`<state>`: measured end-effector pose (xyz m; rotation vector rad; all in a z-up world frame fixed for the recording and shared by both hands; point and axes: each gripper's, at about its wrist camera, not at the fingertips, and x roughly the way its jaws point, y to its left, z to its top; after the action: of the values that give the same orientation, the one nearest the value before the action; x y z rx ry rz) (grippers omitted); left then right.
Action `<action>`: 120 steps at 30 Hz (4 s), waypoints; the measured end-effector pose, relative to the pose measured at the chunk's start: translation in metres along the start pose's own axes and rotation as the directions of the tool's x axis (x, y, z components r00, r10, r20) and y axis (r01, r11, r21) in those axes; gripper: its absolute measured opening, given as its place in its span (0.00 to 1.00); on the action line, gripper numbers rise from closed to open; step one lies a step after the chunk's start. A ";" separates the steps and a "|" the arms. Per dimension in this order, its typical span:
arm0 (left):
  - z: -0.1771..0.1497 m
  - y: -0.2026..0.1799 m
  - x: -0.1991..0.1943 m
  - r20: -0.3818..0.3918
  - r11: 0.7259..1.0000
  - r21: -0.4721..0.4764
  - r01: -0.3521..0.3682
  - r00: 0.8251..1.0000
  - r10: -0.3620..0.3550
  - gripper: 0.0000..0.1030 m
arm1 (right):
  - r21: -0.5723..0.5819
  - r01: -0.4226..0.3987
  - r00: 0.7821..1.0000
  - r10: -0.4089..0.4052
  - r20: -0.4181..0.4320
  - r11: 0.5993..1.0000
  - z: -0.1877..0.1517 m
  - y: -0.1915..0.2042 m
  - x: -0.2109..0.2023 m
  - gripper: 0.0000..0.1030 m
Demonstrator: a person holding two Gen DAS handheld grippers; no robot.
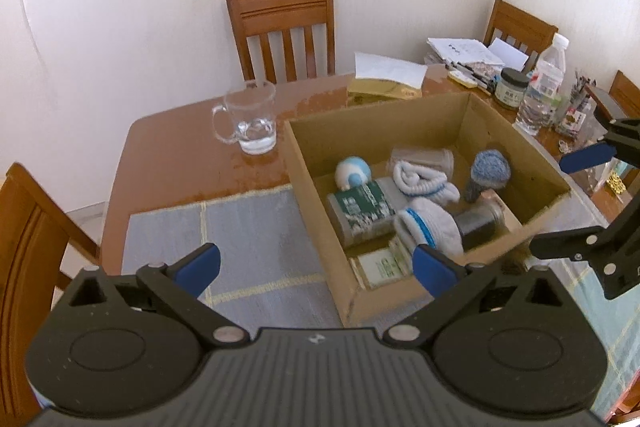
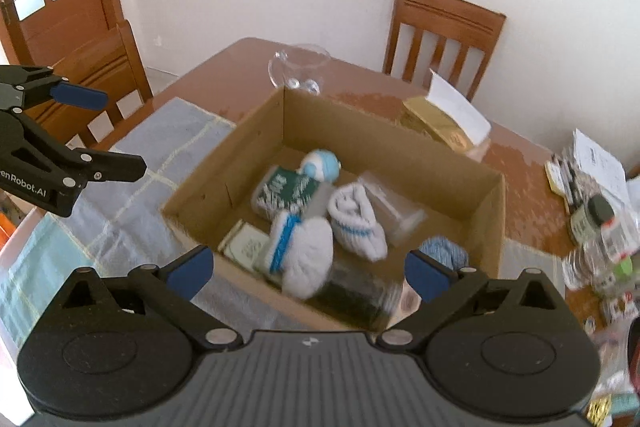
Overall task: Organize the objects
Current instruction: 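Release white sock into box with right gripper and withdraw both grippers, then grasp red-labelled capsule bottle with right gripper and lift it, then grasp pink box with left gripper while right gripper holds capsule bottle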
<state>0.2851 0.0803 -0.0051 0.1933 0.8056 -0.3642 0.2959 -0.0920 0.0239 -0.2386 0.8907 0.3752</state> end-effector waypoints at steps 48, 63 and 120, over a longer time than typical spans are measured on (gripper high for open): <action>-0.120 -0.081 -0.004 -0.159 0.996 -0.091 0.001 0.987 -0.015 0.99 | 0.082 0.106 0.966 -0.083 -0.246 0.991 -0.169 0.028 0.054 1.00; -0.100 -0.157 0.023 -0.157 0.990 -0.137 -0.025 0.988 0.003 0.99 | 0.139 0.064 0.967 -0.027 -0.254 0.988 -0.190 -0.050 0.051 1.00; -0.093 -0.201 0.073 -0.226 0.998 -0.063 -0.019 0.974 0.004 0.78 | -0.188 -0.170 0.972 0.132 -0.197 0.967 -0.190 -0.089 0.044 0.93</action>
<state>0.1915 -0.0938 -0.1281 0.1806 1.0391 -0.3080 0.2226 -0.2310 -0.1223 -0.4002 1.0556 0.5960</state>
